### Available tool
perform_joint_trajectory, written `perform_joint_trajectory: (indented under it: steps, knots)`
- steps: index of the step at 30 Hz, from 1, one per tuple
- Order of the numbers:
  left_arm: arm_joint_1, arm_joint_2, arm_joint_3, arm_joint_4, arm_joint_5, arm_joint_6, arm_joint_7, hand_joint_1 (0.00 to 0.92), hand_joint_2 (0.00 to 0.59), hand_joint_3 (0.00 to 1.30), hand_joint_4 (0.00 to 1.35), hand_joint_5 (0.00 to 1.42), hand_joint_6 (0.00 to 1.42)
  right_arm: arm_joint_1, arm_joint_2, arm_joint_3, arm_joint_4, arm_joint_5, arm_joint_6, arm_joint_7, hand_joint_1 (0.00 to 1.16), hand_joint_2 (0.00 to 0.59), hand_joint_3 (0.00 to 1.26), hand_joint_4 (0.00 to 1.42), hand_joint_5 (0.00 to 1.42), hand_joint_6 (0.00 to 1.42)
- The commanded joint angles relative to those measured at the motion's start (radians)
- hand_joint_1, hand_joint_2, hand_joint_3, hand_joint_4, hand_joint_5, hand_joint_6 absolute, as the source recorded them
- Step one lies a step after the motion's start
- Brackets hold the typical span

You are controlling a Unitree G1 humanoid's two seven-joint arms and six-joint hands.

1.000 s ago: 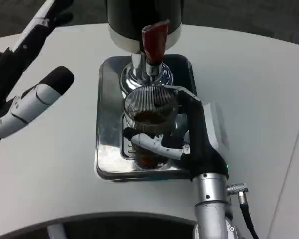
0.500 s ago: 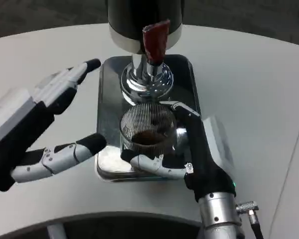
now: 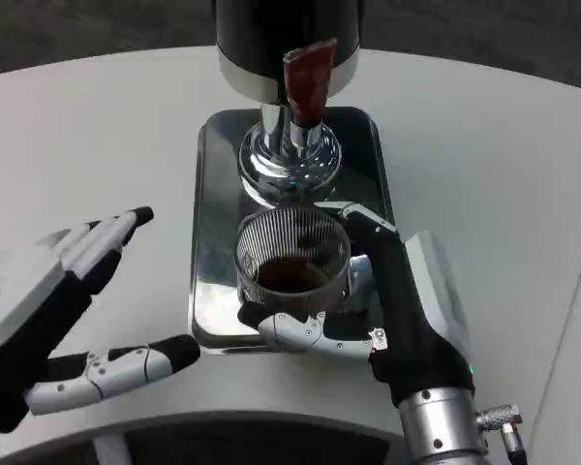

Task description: Grasp the cup under the faucet to collect the drink, then remove the cup.

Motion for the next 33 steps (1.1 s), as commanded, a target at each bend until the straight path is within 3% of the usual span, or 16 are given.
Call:
perform_joint_trajectory:
  steps: [1, 8, 17, 22, 27, 33]
  knots:
    - [0.046, -0.005, -0.038, -0.032, 0.068, -0.004, 0.009, 0.000, 0.068, 0.00, 0.00, 0.00, 0.00, 0.028, -0.004, 0.016, -0.074, -0.005, -0.016, 0.025, 1.10, 0.093, 0.64, 0.85, 0.91, 1.25]
    - [0.106, -0.021, -0.051, -0.056, 0.154, -0.026, 0.043, 0.000, 0.059, 0.00, 0.00, 0.00, 0.00, 0.102, -0.015, 0.035, -0.181, 0.000, -0.021, 0.076, 1.10, 0.093, 0.65, 0.85, 0.91, 1.25]
    - [0.191, -0.025, -0.017, -0.064, 0.173, -0.157, 0.114, 0.000, 0.045, 0.00, 0.00, 0.00, 0.00, 0.176, -0.032, 0.068, -0.305, 0.007, -0.024, 0.149, 1.11, 0.094, 0.65, 0.86, 0.91, 1.25]
    - [0.249, -0.048, 0.040, -0.020, 0.156, -0.312, 0.232, 0.000, 0.043, 0.00, 0.00, 0.00, 0.00, 0.226, -0.040, 0.085, -0.381, 0.008, -0.020, 0.184, 1.11, 0.094, 0.65, 0.87, 0.91, 1.25]
    - [0.265, -0.051, 0.051, -0.005, 0.157, -0.360, 0.246, 0.000, 0.046, 0.00, 0.00, 0.00, 0.00, 0.273, -0.052, 0.103, -0.430, -0.004, -0.022, 0.207, 1.11, 0.095, 0.65, 0.87, 0.91, 1.25]
    - [0.291, -0.053, 0.058, -0.013, 0.151, -0.398, 0.245, 0.000, 0.045, 0.00, 0.00, 0.00, 0.00, 0.323, -0.071, 0.094, -0.492, 0.014, -0.013, 0.254, 1.11, 0.095, 0.65, 0.87, 0.91, 1.25]
